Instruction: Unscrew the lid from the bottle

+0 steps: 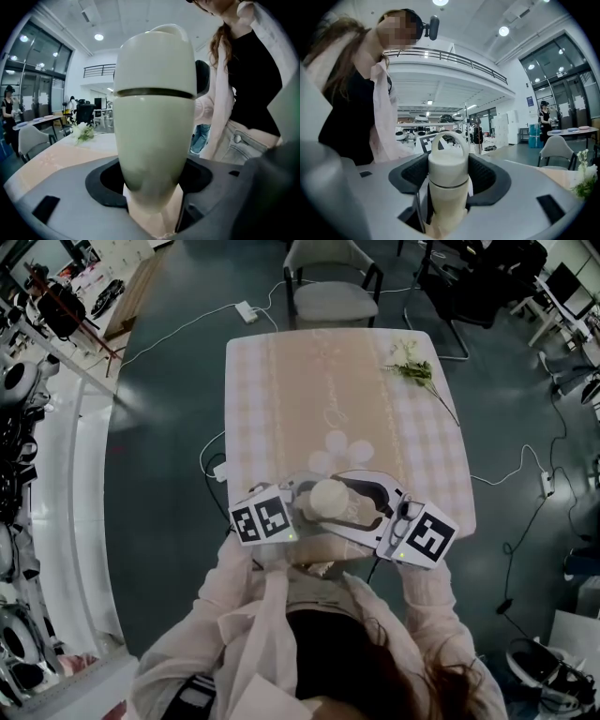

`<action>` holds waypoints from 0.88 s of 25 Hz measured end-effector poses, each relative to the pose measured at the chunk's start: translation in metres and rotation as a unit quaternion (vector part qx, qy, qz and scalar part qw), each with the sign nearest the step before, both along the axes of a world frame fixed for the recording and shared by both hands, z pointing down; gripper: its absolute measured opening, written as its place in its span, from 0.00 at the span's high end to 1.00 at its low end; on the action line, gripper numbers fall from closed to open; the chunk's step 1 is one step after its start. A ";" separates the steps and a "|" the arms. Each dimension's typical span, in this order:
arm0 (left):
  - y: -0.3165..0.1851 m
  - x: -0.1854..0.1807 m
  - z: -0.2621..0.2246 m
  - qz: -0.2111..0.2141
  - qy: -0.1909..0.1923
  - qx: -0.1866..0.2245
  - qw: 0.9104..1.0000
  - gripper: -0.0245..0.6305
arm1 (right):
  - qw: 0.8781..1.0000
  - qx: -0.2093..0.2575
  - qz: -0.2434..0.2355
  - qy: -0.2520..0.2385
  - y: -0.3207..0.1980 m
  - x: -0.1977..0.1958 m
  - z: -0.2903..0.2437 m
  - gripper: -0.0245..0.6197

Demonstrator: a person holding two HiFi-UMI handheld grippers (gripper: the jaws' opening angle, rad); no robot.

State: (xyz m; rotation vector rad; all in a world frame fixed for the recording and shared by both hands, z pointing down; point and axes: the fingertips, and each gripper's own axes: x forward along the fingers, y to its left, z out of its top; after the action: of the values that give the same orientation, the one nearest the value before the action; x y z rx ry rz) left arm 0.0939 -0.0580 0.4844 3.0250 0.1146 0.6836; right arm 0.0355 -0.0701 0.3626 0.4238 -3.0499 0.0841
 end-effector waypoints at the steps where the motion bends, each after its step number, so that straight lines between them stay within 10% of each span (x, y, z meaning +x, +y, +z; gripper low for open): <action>1: 0.002 0.000 0.001 0.010 -0.002 -0.001 1.000 0.48 | 1.000 -0.002 -0.008 0.000 0.001 0.001 0.000 0.52; 13: 0.035 0.003 0.000 0.099 -0.005 -0.021 0.995 0.48 | 0.992 -0.016 -0.122 -0.015 0.026 0.007 0.002 0.52; 22: -0.019 0.001 -0.009 -0.065 0.015 0.020 0.998 0.48 | 0.998 -0.024 -0.016 -0.051 -0.002 0.019 0.001 0.41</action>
State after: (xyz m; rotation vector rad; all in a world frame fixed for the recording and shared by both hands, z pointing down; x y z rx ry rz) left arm 0.0946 -0.0766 0.4757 3.0485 -0.0949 0.6375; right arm 0.0544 -0.0719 0.3635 0.3788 -3.1465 0.1825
